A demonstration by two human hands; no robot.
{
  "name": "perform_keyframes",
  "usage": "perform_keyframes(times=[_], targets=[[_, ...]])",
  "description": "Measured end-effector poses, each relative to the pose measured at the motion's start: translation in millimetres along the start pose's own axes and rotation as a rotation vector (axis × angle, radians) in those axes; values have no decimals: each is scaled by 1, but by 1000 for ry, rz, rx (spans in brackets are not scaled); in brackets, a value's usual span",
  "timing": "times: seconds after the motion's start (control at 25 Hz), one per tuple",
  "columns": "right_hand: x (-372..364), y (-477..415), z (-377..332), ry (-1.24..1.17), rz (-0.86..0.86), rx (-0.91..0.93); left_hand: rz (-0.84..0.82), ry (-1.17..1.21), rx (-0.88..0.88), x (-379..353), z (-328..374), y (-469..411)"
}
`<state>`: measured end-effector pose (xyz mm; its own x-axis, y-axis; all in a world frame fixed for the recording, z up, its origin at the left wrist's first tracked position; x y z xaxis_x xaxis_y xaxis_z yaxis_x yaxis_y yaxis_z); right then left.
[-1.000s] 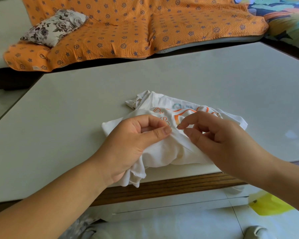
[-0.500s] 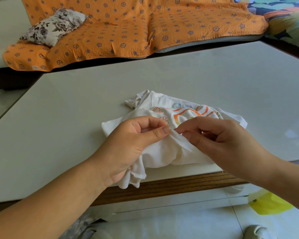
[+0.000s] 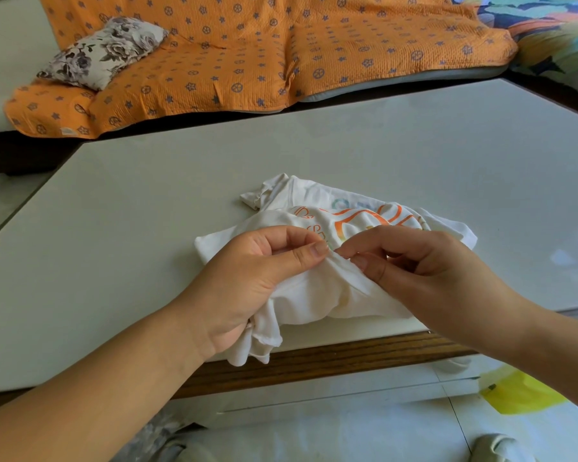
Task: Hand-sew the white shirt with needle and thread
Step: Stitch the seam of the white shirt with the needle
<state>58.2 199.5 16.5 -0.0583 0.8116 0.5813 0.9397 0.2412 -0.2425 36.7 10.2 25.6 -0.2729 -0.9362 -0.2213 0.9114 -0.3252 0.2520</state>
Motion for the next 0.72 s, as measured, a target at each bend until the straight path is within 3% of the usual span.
perform_keyframes(times=[0.32, 0.56, 0.72], targets=[[-5, 0, 4, -85, -19, -38, -16, 17, 46, 0, -2, -1], [-9, -2, 1, -295, -60, -127, -30, 20, 68, 0, -6, -3], [-8, -3, 0, -226, -52, -158, -30, 22, 56, -1, -7, -4]])
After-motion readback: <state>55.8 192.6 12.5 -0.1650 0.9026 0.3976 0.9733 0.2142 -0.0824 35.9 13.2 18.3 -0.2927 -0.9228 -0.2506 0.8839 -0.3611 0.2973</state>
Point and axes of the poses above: each hand's wrist, its own y-axis away from the middle knuckle, its own x-axis out of the back of the hand, z = x × y, the point moved 1 cm from there along -y, towards the middle knuckle, and after that the axes turned 9 degrees about y, right-handed, at the moved point
